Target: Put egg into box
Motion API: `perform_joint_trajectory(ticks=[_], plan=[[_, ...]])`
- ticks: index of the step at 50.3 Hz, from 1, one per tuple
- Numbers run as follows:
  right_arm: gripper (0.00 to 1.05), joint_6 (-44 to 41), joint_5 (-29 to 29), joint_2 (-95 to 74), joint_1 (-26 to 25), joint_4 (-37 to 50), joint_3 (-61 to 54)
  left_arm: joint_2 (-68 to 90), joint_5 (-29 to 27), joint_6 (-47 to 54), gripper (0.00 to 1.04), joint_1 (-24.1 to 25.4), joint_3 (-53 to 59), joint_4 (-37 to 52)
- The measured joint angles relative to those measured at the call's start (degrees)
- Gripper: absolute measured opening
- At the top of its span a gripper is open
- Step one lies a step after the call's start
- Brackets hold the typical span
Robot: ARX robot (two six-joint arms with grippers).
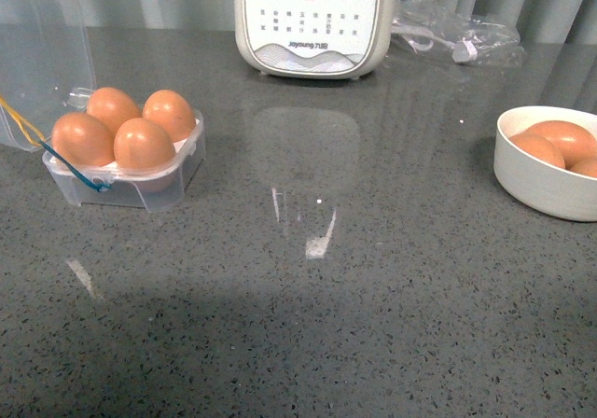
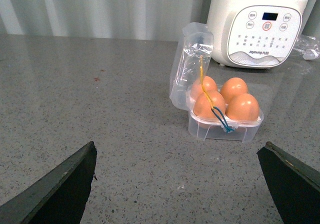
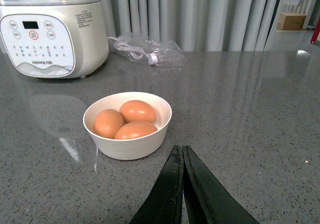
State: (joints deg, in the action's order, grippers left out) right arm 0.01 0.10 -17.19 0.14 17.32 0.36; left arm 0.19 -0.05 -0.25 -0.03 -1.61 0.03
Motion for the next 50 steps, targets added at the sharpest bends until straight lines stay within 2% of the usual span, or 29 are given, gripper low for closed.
perform_joint_trajectory(ticks=[23, 29, 40, 50], plan=[[0.03, 0.00, 0.00, 7.39, 0.00, -7.34, 0.00, 0.00, 0.00, 0.00, 0.98, 0.00, 0.00, 0.00], [0.03, -0.02, -0.02, 15.34, -0.02, -16.90, 0.02, 0.00, 0.00, 0.00, 0.98, 0.00, 0.00, 0.00], [0.04, -0.04, 0.00, 16.92, 0.00, -17.29, 0.02, 0.02, 0.00, 0.00, 0.98, 0.00, 0.00, 0.00], [0.34, -0.04, 0.00, 16.96, 0.00, -17.29, 0.02, -0.02, 0.02, 0.02, 0.98, 0.00, 0.00, 0.00]])
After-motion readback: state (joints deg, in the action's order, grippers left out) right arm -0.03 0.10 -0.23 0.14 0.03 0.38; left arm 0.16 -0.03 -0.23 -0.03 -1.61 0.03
